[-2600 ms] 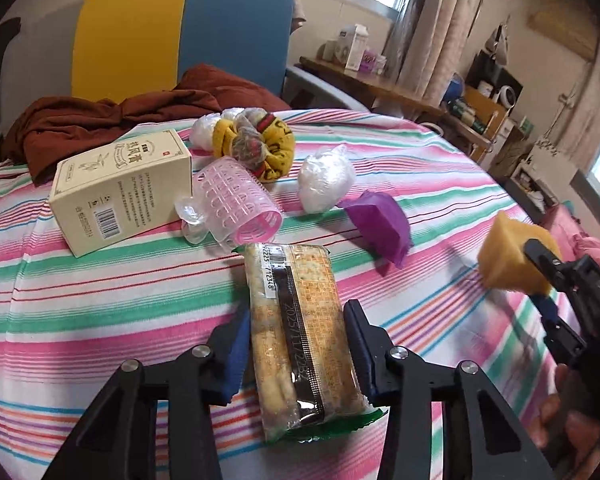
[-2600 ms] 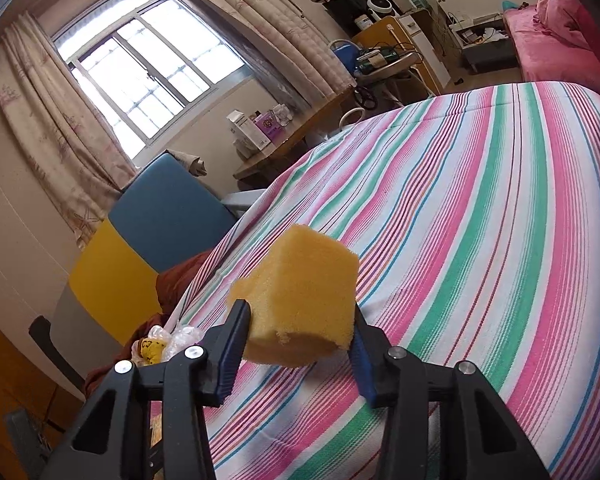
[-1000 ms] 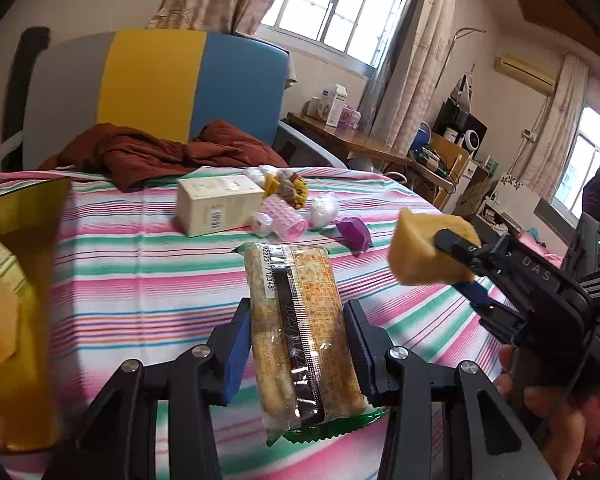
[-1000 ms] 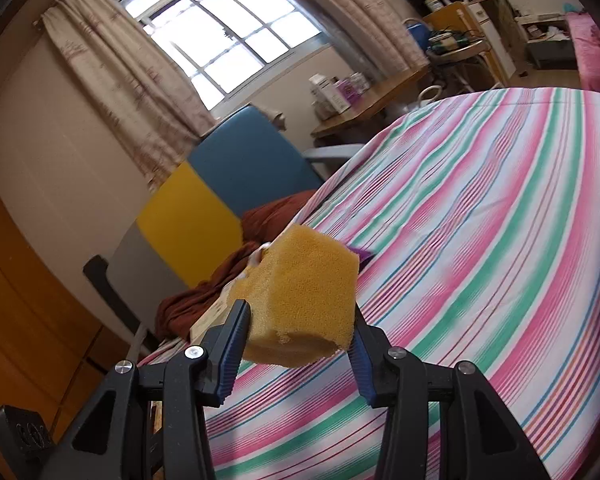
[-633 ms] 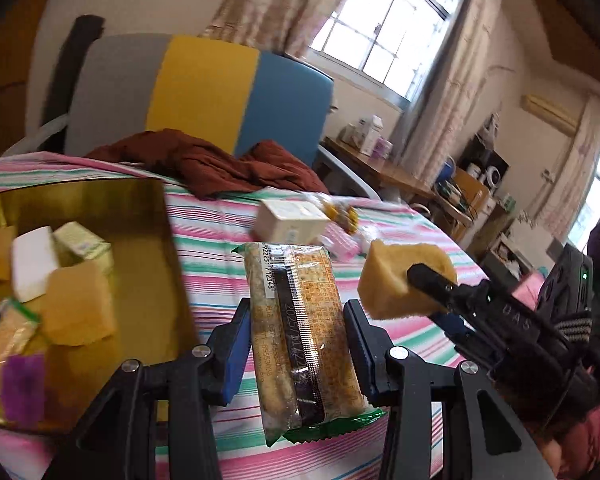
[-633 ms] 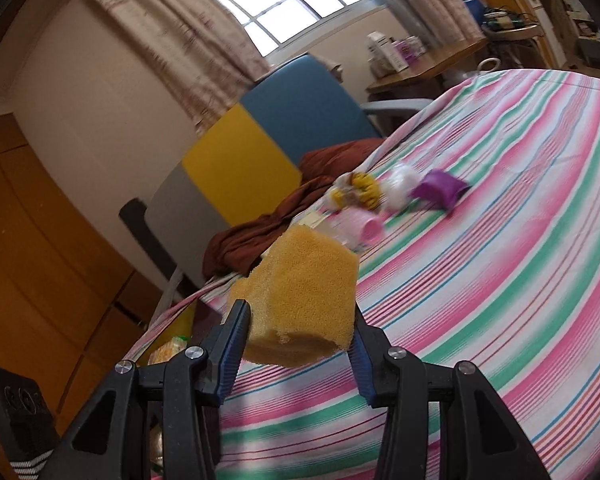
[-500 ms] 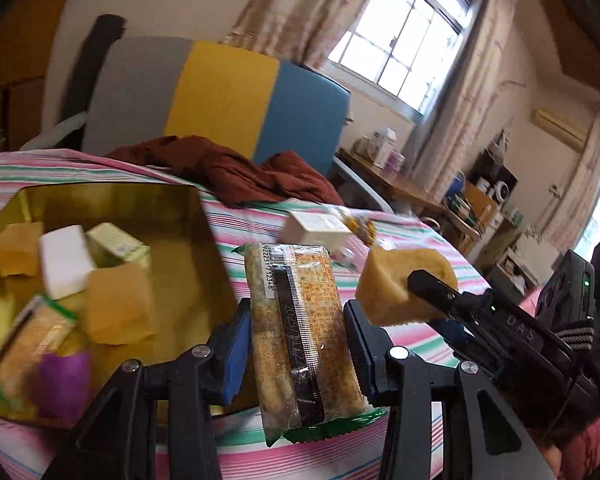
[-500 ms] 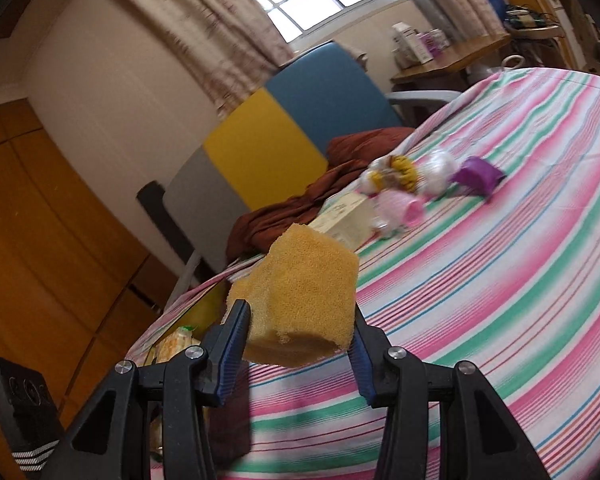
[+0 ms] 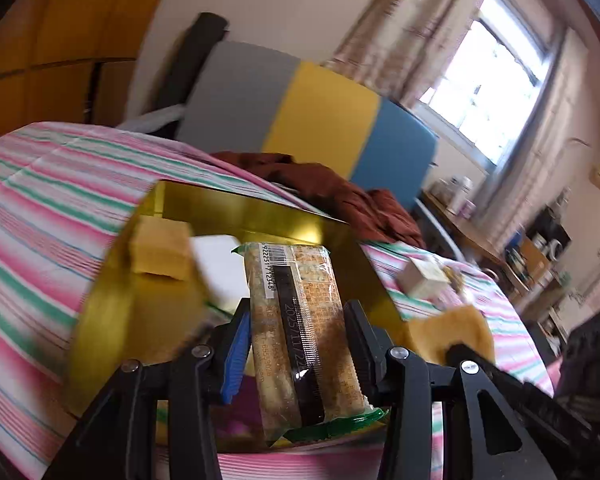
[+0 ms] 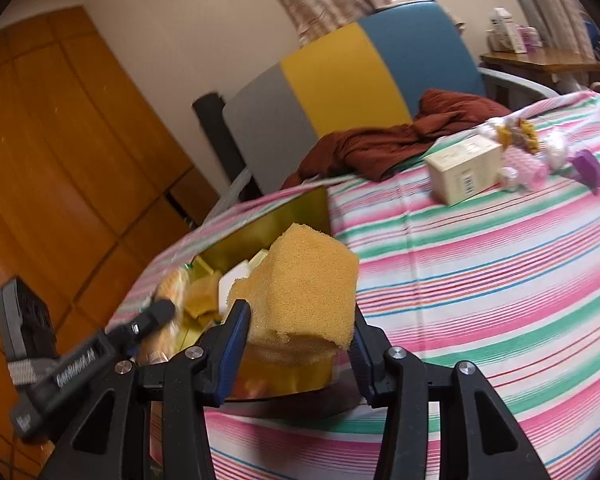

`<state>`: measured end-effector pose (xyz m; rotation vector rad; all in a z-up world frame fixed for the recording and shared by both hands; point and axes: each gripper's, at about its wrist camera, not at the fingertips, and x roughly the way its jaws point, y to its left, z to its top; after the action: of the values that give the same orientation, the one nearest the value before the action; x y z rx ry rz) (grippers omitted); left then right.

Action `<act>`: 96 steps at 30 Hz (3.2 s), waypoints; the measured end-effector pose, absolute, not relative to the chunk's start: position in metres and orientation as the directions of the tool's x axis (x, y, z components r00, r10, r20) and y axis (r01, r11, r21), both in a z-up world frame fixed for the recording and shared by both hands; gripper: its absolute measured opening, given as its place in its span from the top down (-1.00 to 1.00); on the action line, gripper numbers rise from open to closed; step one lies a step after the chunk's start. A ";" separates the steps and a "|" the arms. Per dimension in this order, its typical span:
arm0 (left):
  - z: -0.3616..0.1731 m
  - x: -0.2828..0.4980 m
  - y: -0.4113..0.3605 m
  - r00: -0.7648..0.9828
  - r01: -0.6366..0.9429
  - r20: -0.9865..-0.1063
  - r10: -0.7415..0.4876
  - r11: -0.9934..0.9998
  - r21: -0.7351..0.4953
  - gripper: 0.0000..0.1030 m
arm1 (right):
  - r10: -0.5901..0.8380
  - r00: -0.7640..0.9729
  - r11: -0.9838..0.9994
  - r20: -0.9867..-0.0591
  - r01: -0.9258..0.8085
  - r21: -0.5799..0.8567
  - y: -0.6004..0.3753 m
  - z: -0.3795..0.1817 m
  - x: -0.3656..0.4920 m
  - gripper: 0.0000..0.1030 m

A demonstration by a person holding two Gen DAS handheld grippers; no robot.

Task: Organize objects
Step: 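Lower the cracker packet and sponge into the gold tray while both grippers open, then move both grippers back toward the remaining items on the table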

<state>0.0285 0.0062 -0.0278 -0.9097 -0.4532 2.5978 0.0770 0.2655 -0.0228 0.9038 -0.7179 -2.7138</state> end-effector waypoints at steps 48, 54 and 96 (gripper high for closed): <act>-0.039 0.023 -0.022 -0.726 0.025 -0.620 0.299 -0.889 -0.458 -0.99 | -0.312 -0.785 -0.885 -0.535 0.036 0.464 0.254 -0.014 0.078 -0.38; -0.035 0.029 0.008 -0.703 -0.054 -0.618 0.353 -0.892 -0.448 -1.00 | -0.243 -0.794 -0.868 -0.557 -0.077 0.490 0.295 -0.024 0.085 -0.38; -0.051 0.016 0.286 -0.338 -0.520 -0.764 0.549 -0.786 -0.335 -1.00 | 0.149 -0.718 -0.831 -0.680 -0.464 0.308 0.566 -0.068 0.053 -0.40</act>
<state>0.0156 0.2864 -0.0515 -1.2406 -0.0409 2.1418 0.0533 0.5658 -0.0678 1.1827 -0.8329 -3.1711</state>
